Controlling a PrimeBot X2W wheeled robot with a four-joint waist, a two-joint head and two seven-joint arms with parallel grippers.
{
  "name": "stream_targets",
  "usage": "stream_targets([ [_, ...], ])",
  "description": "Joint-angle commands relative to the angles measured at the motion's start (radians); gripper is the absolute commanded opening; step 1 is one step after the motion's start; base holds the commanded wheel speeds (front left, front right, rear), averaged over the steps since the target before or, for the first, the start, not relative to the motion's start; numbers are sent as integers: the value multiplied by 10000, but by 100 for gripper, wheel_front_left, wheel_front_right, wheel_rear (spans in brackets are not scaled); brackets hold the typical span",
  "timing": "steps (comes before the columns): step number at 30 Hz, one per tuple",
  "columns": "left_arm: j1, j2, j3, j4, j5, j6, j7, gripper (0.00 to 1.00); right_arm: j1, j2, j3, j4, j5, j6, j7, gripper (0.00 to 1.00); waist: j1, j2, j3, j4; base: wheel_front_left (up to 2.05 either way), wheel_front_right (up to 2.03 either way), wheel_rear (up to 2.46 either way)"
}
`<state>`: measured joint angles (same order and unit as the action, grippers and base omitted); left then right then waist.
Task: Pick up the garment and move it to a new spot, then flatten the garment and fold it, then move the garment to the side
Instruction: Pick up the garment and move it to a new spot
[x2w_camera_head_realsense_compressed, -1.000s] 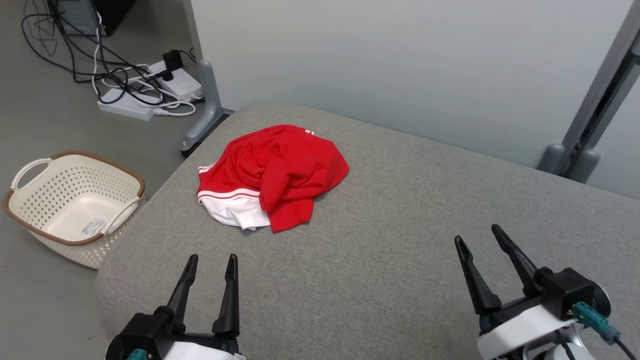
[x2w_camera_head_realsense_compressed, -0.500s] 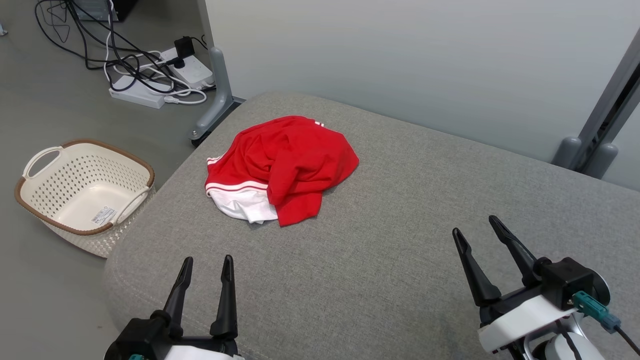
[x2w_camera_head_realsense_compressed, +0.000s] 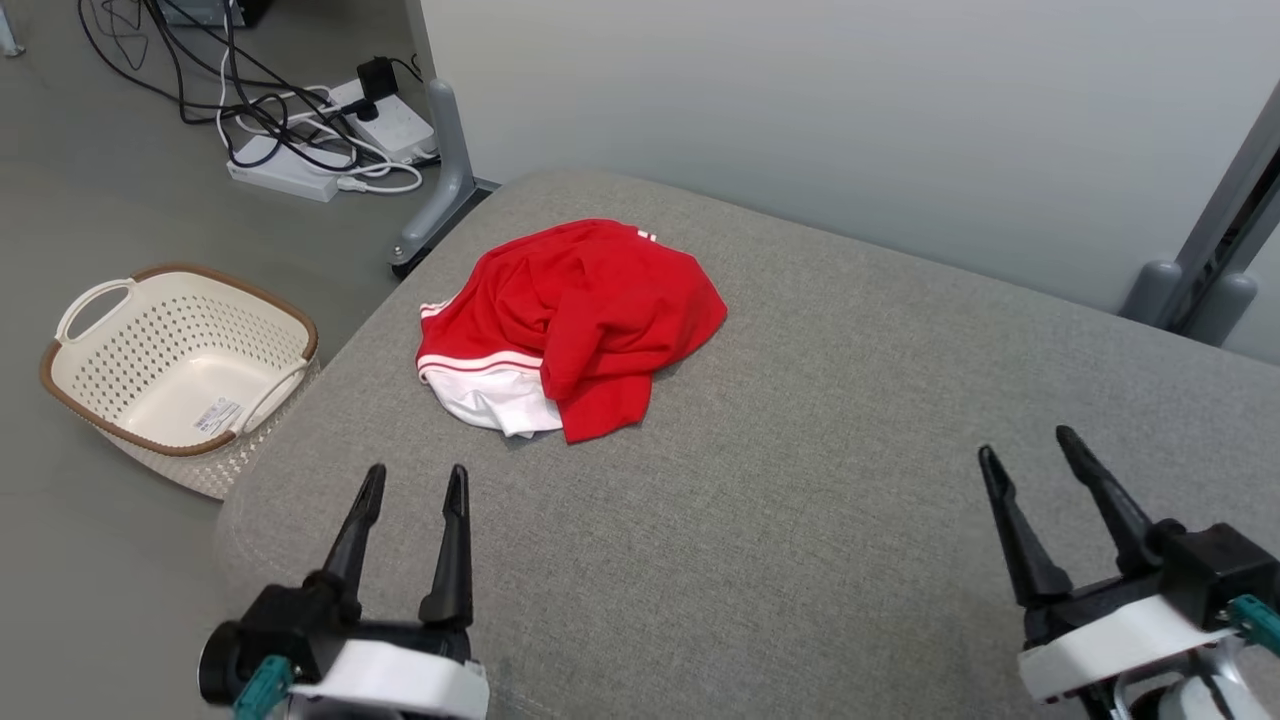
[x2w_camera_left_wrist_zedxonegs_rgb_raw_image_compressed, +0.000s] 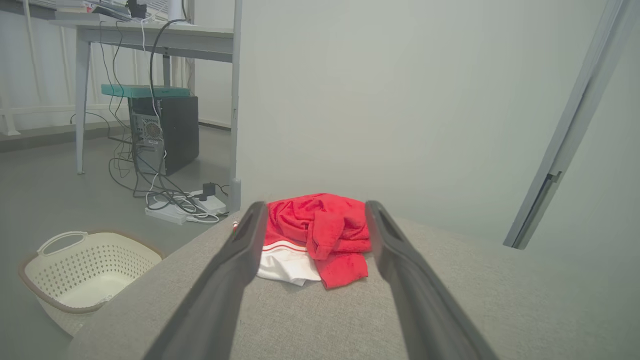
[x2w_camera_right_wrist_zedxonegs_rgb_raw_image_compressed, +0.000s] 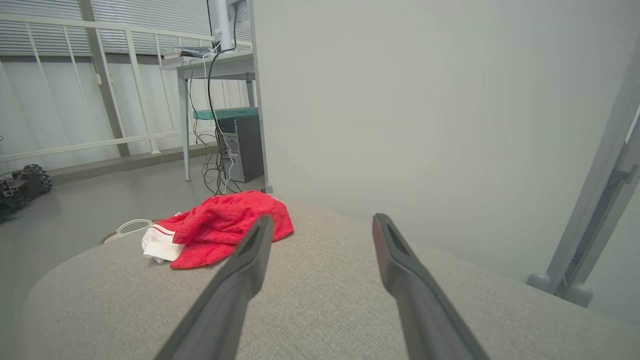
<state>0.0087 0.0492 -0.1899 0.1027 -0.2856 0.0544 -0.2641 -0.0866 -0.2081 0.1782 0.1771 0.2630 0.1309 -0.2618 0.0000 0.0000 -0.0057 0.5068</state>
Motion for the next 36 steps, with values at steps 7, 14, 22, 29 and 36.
stream_targets([
  [7, -1797, 21, 622, 467, 282, 100, 13, 100, -28, -1239, -367, -1257, 279, -3, -42, 100, 0, 0, 1569, -401, 0, 0, 0],
  [14, -3972, 330, 906, 2439, 320, 309, 898, 100, -259, -2612, -427, -2595, 760, -3, -43, 100, 0, 0, 3168, -1100, 0, 0, 0],
  [22, -6304, 456, 911, 3940, 54, 387, 2991, 100, -345, -3756, -710, -3765, 1165, -3, -42, 100, 0, 0, 4724, -1680, 0, 0, 0],
  [29, -8016, 630, 1021, 5135, -173, 849, 5395, 100, -445, -4326, -939, -4457, 1382, -3, -42, 100, 0, 0, 5661, -2237, 0, 0, 0],
  [36, -8869, 1123, 1204, 5811, -145, 1552, 7064, 100, -520, -4511, -986, -4801, 1520, -3, -42, 100, 0, 0, 6097, -2671, 0, 0, 0],
])
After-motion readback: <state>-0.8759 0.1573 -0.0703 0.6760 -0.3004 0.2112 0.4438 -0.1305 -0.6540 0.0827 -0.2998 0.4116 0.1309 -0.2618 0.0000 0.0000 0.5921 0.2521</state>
